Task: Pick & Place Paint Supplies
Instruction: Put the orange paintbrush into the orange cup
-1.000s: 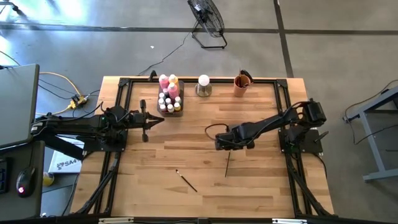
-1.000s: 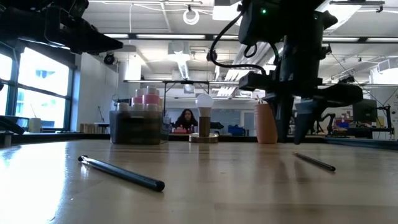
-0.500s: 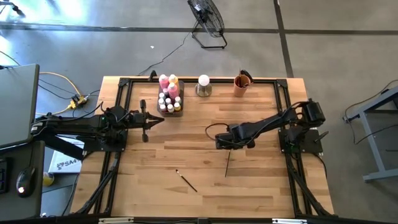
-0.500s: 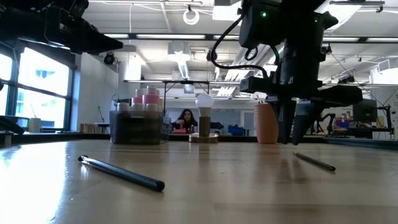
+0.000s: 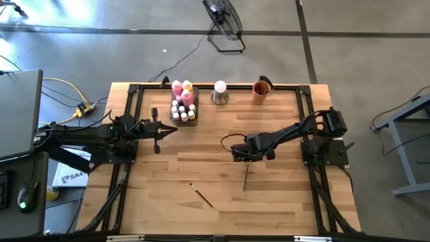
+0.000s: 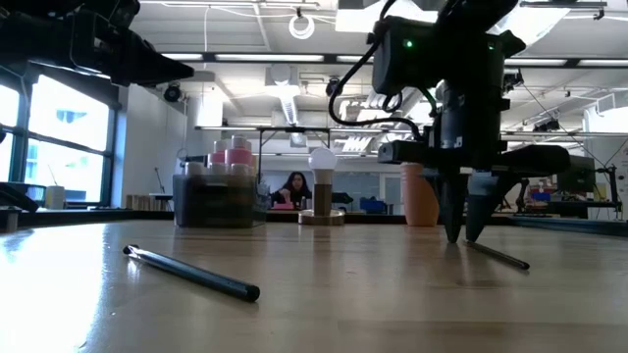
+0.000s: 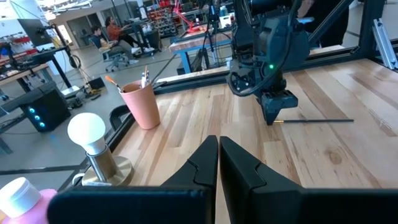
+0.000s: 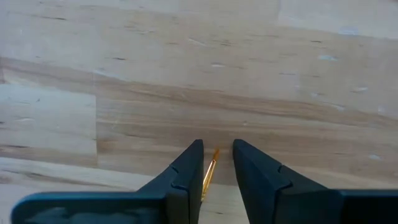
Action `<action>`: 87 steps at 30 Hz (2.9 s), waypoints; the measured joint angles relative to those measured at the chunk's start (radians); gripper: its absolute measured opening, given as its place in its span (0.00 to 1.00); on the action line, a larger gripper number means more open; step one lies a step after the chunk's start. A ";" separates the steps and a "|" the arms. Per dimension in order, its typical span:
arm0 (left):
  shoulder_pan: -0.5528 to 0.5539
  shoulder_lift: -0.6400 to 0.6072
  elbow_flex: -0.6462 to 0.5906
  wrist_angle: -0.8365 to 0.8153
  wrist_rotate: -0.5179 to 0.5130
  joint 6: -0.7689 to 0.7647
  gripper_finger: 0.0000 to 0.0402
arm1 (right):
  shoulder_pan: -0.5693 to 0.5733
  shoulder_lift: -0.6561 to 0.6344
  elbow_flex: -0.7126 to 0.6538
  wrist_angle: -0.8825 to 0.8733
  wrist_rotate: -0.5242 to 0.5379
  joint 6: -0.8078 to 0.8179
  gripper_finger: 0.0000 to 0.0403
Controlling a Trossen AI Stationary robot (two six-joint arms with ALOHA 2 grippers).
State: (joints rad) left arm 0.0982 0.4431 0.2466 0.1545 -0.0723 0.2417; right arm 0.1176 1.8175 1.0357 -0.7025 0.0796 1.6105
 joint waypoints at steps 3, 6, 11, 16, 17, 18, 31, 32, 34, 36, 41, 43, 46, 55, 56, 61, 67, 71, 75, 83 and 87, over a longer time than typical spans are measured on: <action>0.000 0.000 0.000 0.000 0.000 0.000 0.03 | 0.000 0.001 -0.001 0.001 0.000 -0.008 0.20; 0.000 0.000 0.000 0.000 0.000 0.000 0.03 | 0.000 0.002 -0.002 0.001 0.001 -0.010 0.17; 0.000 0.000 0.000 0.000 0.000 0.000 0.03 | 0.000 0.003 -0.004 -0.001 0.005 -0.020 0.08; 0.000 0.000 0.000 0.000 0.000 0.000 0.03 | 0.000 0.004 -0.004 0.000 0.012 -0.068 0.01; 0.000 0.000 0.000 0.000 0.000 0.000 0.03 | 0.000 0.004 -0.004 -0.003 0.017 -0.070 0.01; 0.000 0.000 0.000 0.000 0.000 0.000 0.03 | 0.000 0.004 -0.004 -0.003 0.019 -0.070 0.01; 0.000 0.000 0.000 0.000 0.000 0.000 0.03 | -0.001 -0.042 -0.010 0.001 0.038 -0.149 0.00; 0.000 0.000 0.000 0.000 0.000 0.000 0.03 | -0.001 -0.052 -0.010 0.001 0.038 -0.154 0.00; 0.000 0.000 0.000 0.000 0.000 0.000 0.03 | -0.002 -0.072 -0.010 0.004 0.039 -0.167 0.00; 0.000 0.000 0.000 0.000 0.000 0.000 0.03 | -0.001 -0.086 -0.009 0.005 0.050 -0.172 0.00; 0.000 0.000 0.000 0.000 0.000 0.000 0.03 | -0.001 -0.133 -0.008 0.022 0.074 -0.201 0.00; 0.000 0.000 0.000 0.000 0.000 0.000 0.03 | -0.001 -0.154 -0.008 0.032 0.096 -0.208 0.00; 0.000 0.000 0.000 0.000 0.000 0.000 0.03 | -0.001 -0.196 -0.008 0.052 0.130 -0.228 0.00; 0.000 0.000 0.000 0.000 0.000 0.000 0.03 | -0.001 -0.362 -0.006 0.075 0.280 -0.288 0.00; 0.000 0.000 0.000 0.000 0.000 0.000 0.03 | -0.002 -0.383 -0.006 0.076 0.301 -0.300 0.00; 0.000 0.000 0.000 0.000 0.000 0.000 0.03 | -0.014 -0.482 -0.006 0.094 0.418 -0.377 0.00; 0.000 0.000 0.000 0.000 0.000 0.000 0.03 | -0.051 -0.588 -0.006 0.117 0.529 -0.501 0.00; 0.000 0.000 0.000 -0.001 -0.001 0.000 0.03 | -0.091 -0.637 -0.006 0.151 0.603 -0.604 0.00; 0.000 0.000 0.000 0.000 -0.014 0.000 0.03 | -0.136 -0.665 -0.006 0.210 0.676 -0.720 0.00; 0.000 0.000 0.000 0.000 -0.043 0.000 0.03 | -0.261 -0.683 -0.005 0.367 0.788 -0.942 0.00; 0.000 0.000 0.001 0.000 -0.043 0.000 0.03 | -0.332 -0.687 -0.005 0.444 0.813 -1.046 0.00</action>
State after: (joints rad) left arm 0.0982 0.4427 0.2478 0.1543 -0.1156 0.2418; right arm -0.2141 1.1306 1.0304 -0.2581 0.8923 0.5644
